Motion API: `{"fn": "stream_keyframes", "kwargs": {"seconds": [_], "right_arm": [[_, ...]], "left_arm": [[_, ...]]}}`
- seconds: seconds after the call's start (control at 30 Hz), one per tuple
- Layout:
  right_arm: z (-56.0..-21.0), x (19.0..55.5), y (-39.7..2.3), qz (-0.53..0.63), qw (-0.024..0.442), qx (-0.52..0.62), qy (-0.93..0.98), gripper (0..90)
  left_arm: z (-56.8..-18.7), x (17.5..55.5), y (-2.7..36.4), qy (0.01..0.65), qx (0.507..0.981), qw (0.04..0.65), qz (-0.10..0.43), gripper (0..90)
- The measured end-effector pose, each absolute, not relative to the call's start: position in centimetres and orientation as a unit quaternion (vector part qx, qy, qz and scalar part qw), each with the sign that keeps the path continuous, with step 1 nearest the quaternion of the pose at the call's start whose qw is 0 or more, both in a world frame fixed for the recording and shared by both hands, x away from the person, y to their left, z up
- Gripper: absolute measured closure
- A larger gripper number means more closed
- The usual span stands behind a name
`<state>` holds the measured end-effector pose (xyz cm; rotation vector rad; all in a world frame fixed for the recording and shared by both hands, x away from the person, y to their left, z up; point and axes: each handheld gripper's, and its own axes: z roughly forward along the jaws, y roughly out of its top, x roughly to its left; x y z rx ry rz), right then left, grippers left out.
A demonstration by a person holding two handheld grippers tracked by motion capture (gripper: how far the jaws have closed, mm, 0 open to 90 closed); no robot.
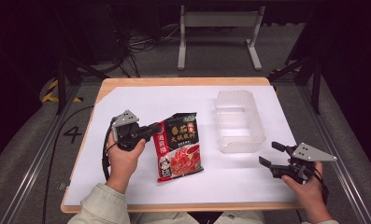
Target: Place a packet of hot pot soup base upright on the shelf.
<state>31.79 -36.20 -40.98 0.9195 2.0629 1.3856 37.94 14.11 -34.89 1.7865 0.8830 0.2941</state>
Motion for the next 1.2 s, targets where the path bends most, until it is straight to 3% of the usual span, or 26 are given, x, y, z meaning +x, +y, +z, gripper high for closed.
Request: {"fn": "stream_keyframes", "kwargs": {"seconds": [0.37,0.83,1.2], "right_arm": [[-40.1,31.6,-35.4,0.516,0.242,0.323,0.756,21.9],[-37.5,31.6,-32.7,0.557,0.201,0.299,0.748,23.9],[-35.3,34.2,-28.5,0.557,0.171,0.266,0.768,25.0]], "left_arm": [[-33.4,36.8,15.0,0.364,0.729,0.557,0.159,87.7],[-32.7,36.1,15.0,0.352,0.72,0.577,0.156,87.6],[-32.7,36.1,14.6,0.346,0.715,0.591,0.143,87.6]]}}
